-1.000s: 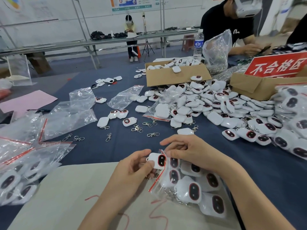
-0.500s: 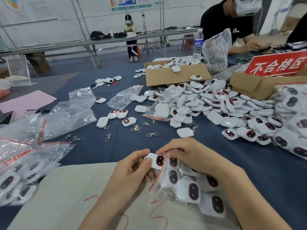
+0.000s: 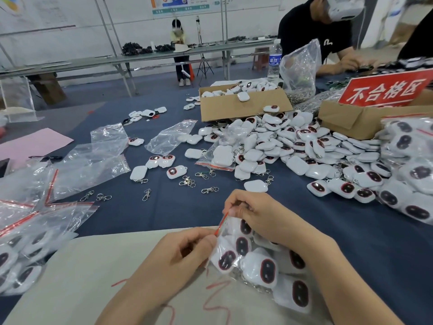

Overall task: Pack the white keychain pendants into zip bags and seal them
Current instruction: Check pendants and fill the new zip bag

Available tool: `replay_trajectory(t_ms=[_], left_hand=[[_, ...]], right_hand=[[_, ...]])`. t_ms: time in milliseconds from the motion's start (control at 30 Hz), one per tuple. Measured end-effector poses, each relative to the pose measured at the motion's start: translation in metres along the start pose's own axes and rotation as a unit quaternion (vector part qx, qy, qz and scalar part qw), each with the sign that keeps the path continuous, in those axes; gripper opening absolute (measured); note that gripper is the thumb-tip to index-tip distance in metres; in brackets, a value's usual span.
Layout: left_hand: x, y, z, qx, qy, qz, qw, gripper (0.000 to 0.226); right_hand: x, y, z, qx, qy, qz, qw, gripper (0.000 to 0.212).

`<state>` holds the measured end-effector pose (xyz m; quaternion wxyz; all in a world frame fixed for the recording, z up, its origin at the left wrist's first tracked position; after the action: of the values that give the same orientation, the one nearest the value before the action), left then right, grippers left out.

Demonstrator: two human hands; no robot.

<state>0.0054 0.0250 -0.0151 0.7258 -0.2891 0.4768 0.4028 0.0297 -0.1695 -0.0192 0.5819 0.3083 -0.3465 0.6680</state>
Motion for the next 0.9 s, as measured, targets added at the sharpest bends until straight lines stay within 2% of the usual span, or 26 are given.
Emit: replay_trajectory(t_ms=[100, 200, 300, 367, 433, 467, 567, 633, 733, 900], left_hand=[[0.002, 0.002, -0.003, -0.027, -0.066, -0.028, 0.997, 0.026], [0.001, 0.001, -0.005, -0.058, -0.121, -0.058, 0.989, 0.003], [0.002, -0.001, -0.001, -0.08, -0.141, -0.082, 0.983, 0.025], [0.004, -0.001, -0.001, -0.079, -0.142, -0.088, 0.983, 0.031], [0.009, -0.001, -0.002, -0.067, -0.125, -0.073, 0.987, 0.011], [0.01, -0.001, -0.002, -0.06, -0.119, -0.065, 0.989, 0.009], [0.013, 0.0, -0.002, -0.055, -0.116, -0.052, 0.99, 0.029], [0.012, 0.001, 0.0, -0.063, -0.132, -0.052, 0.988, 0.031], [0.009, 0.001, 0.001, -0.088, -0.151, -0.062, 0.983, 0.025], [0.011, -0.001, 0.012, -0.184, -0.149, -0.052, 0.97, 0.03]], right_hand=[[0.0, 0.0, -0.001, -0.007, -0.005, -0.001, 1.0, 0.02], [0.0, 0.0, 0.0, -0.007, -0.011, -0.003, 1.0, 0.018], [0.001, 0.0, 0.007, -0.028, -0.032, 0.003, 0.999, 0.015], [-0.003, 0.0, 0.021, -0.091, -0.023, 0.002, 0.996, 0.017], [-0.008, 0.002, 0.04, -0.192, 0.005, -0.001, 0.981, 0.022], [-0.011, 0.004, 0.049, -0.238, 0.03, -0.005, 0.971, 0.024], [-0.024, 0.008, 0.065, -0.31, 0.174, -0.052, 0.933, 0.032], [-0.036, 0.011, 0.068, -0.29, 0.286, -0.126, 0.904, 0.041], [-0.05, 0.016, 0.069, -0.24, 0.331, -0.212, 0.888, 0.049], [-0.047, 0.015, 0.069, -0.251, 0.316, -0.198, 0.893, 0.044]])
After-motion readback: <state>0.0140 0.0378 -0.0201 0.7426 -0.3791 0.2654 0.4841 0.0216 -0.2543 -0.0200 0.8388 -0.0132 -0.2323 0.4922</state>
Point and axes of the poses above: each hand's wrist, its own y-axis away from the middle knuckle, its own z-axis out of the back of the hand, x = y × z, the point moved 5 cm from there along -y, towards the middle knuckle, and after that the axes turned 5 degrees about -x, right-handed, at the moved point
